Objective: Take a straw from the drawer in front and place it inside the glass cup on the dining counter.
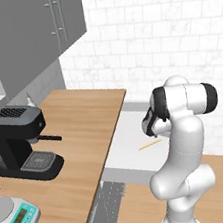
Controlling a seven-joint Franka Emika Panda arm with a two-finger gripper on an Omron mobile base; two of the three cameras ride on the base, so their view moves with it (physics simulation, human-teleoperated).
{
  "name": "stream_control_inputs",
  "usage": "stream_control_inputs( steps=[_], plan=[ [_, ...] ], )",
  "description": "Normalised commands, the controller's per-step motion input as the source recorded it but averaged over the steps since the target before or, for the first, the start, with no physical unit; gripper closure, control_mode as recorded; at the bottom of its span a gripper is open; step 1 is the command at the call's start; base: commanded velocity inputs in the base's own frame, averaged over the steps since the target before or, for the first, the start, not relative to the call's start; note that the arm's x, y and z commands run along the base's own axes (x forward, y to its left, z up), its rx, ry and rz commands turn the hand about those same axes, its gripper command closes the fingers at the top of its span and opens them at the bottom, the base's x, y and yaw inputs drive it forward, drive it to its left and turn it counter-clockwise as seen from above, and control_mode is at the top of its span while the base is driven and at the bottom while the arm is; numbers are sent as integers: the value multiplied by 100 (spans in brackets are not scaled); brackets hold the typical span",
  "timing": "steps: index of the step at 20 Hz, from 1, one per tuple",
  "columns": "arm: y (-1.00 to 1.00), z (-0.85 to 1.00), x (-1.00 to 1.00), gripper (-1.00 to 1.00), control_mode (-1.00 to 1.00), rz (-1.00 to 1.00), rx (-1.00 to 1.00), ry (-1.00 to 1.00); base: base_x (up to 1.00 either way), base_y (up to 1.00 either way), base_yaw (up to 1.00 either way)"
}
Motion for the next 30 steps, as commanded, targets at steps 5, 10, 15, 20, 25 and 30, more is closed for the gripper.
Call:
stream_control_inputs(
  steps=[5, 10, 15, 20, 25, 30],
  plan=[
    [19, -3, 48, -100, -100, 0, 4, 0, 0, 0, 0],
    [3, -26, 47, -100, -100, -5, 3, 0, 0, 0, 0],
    [0, -40, 38, -100, -100, -9, 3, 0, 0, 0, 0],
    [0, -45, 5, -100, -100, -12, 4, 0, 0, 0, 0],
    [0, -33, 0, -100, -100, -11, 2, 0, 0, 0, 0],
    [0, -24, 18, -100, -100, -8, 1, 0, 0, 0, 0]
  ],
)
